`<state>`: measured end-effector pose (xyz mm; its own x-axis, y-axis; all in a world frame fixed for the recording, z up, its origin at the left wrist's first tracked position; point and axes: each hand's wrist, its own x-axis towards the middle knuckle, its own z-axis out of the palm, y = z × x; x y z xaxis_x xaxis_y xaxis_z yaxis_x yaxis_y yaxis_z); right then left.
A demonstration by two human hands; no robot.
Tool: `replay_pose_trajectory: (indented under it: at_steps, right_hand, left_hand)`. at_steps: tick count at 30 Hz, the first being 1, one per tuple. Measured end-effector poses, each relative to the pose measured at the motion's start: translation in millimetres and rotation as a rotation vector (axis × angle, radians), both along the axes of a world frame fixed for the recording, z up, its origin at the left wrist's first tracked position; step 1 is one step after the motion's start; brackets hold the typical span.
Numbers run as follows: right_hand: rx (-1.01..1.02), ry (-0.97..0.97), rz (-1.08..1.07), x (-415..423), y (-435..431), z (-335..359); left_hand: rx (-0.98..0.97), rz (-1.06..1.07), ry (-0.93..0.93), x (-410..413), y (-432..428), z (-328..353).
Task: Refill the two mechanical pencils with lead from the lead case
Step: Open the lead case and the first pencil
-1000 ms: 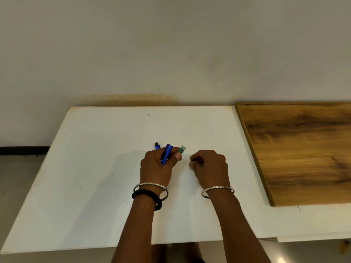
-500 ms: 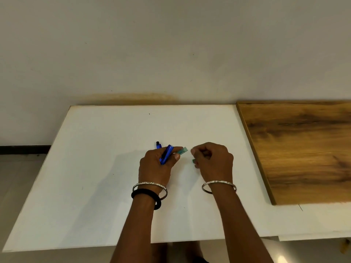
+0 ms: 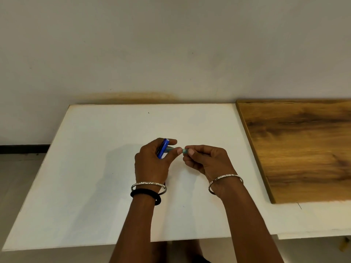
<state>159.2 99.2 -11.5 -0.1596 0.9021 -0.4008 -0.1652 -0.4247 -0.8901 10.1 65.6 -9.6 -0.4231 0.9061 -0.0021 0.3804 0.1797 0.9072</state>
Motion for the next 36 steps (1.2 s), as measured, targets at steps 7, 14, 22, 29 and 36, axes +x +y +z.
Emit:
replay_pose_trajectory:
  at_steps: [7, 14, 22, 29, 36]
  right_hand:
    - [-0.069, 0.144, -0.002, -0.7, -0.6, 1.5]
    - [-0.085, 0.15, -0.007, 0.6, -0.5, 1.7]
    - [-0.068, 0.149, -0.027, 1.2, 0.3, 2.6]
    - [-0.004, 0.119, -0.083, 1.1, 2.8, 4.6]
    - [0.055, 0.061, -0.121, 2.7, 5.5, 5.4]
  left_hand:
    - [0.047, 0.066, 0.004, -0.9, 1.9, 1.7]
    - [0.068, 0.044, 0.038, -0.5, 1.6, 1.6]
    - [0.06, 0.037, -0.065, -3.4, 1.7, 0.9]
    - [0.005, 0.0, -0.137, -3.1, 1.5, 1.1]
    - [-0.099, -0.012, -0.243, -2.3, 2.2, 0.8]
